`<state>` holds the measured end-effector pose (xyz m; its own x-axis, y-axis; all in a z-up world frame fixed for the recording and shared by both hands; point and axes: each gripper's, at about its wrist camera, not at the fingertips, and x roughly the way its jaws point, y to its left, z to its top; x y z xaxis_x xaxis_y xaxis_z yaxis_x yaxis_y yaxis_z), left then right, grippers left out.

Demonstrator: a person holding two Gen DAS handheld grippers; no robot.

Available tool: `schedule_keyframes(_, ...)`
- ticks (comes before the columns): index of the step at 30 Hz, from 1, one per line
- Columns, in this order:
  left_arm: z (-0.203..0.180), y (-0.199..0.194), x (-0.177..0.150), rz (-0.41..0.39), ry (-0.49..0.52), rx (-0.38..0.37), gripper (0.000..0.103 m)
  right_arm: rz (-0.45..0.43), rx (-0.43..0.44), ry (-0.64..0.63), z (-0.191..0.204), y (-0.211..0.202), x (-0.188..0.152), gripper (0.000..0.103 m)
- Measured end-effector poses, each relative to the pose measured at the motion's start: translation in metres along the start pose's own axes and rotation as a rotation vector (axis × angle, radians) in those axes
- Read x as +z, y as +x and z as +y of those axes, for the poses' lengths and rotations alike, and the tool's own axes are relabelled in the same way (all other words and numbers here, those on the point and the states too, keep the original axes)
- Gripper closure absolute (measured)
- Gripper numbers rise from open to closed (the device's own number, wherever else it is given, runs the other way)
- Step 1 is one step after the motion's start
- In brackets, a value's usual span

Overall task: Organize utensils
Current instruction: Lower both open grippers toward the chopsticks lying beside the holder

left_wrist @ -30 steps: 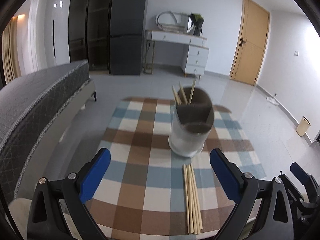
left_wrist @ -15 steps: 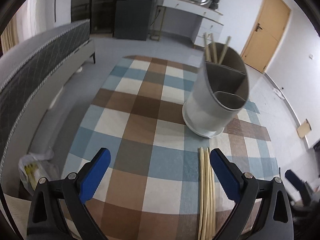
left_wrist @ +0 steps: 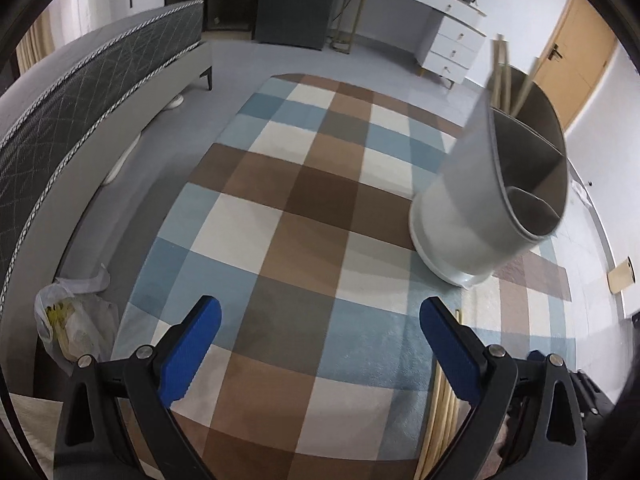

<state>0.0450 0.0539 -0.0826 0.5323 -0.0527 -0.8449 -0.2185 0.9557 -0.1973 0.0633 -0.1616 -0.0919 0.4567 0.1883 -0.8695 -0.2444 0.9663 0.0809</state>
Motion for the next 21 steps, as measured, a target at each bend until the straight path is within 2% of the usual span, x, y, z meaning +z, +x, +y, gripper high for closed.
schedule_keyframes(5, 0.01, 0.006, 0.003, 0.028, -0.048, 0.001, 0.006, 0.044, -0.027, -0.031, 0.007, 0.021, 0.01, 0.048)
schedule_keyframes(7, 0.013, 0.008, 0.004, 0.045, -0.07, -0.006, 0.006, 0.056, -0.046, -0.048, 0.009, 0.026, 0.011, 0.051)
schedule_keyframes(12, 0.017, 0.01, 0.008, 0.057, -0.098, -0.001, 0.006, 0.103, -0.081, -0.057, 0.01, 0.036, 0.013, 0.055)
schedule_keyframes(21, 0.024, 0.007, 0.014, 0.046, -0.131, -0.004, 0.006, 0.122, -0.117, -0.093, 0.019, 0.037, 0.019, 0.06)
